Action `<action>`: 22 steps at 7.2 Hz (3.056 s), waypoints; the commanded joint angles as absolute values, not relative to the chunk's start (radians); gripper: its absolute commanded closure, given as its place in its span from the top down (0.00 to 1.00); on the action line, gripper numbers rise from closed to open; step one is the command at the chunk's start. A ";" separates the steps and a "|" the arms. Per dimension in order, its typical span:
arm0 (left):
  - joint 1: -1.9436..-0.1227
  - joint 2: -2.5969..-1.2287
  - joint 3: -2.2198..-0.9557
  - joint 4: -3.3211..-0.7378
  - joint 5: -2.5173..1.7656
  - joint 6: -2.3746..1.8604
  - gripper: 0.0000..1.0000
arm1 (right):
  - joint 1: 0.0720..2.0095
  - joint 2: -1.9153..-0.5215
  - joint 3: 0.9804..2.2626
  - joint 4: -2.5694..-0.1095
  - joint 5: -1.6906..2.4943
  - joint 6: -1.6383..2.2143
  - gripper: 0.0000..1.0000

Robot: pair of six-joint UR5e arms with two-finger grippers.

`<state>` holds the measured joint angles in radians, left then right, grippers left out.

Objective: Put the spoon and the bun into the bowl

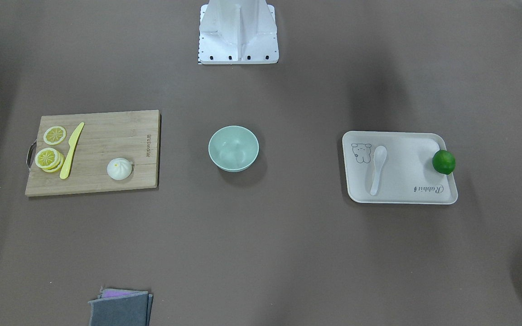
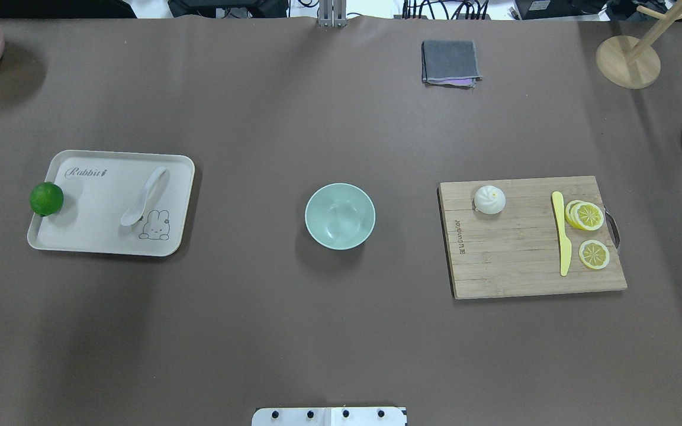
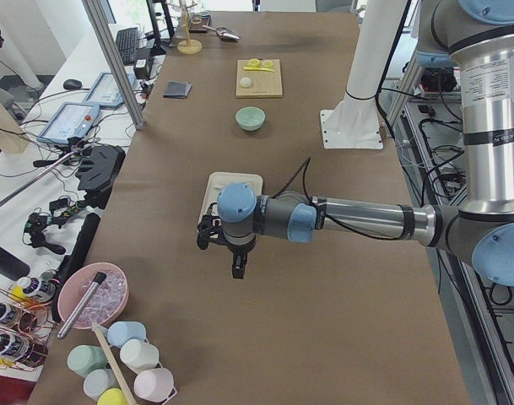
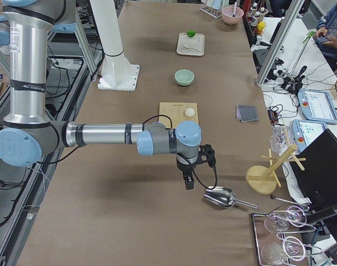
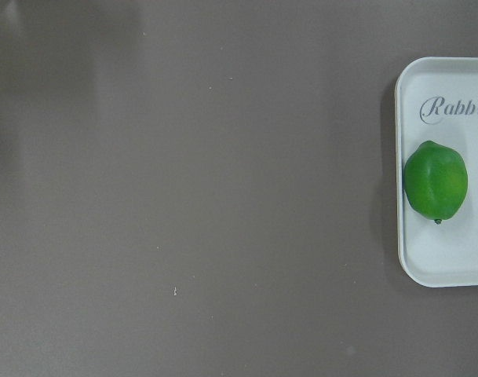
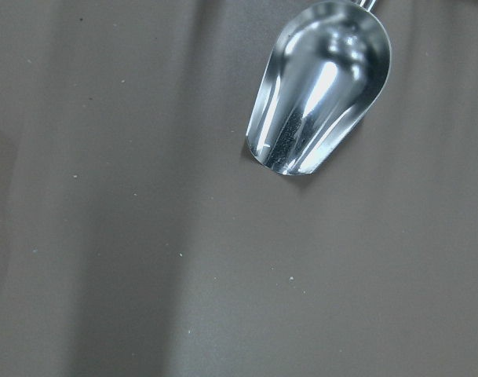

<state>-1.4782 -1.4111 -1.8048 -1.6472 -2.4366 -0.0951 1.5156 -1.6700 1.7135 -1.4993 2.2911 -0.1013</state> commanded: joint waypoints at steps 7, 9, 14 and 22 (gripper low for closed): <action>-1.477 -1.414 -1.806 -1.655 -2.439 -0.107 0.98 | 1.514 -1.681 1.723 -1.493 2.379 -0.097 1.00; -1.477 -1.411 -1.812 -1.660 -2.447 -0.106 0.98 | 1.514 -1.683 1.714 -1.493 2.378 -0.098 1.00; -1.479 -1.408 -1.815 -1.715 -2.450 -0.106 0.98 | 1.505 -1.700 1.709 -1.491 2.396 -0.091 1.00; -1.349 -1.436 -1.868 -2.025 -2.435 -0.493 0.98 | 1.248 -1.661 1.747 -1.187 2.367 0.316 0.99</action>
<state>-1.4134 -1.4271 -1.8610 -1.9661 -2.4454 -0.4111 1.3359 -1.6704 1.7358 -1.2934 2.3816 0.1463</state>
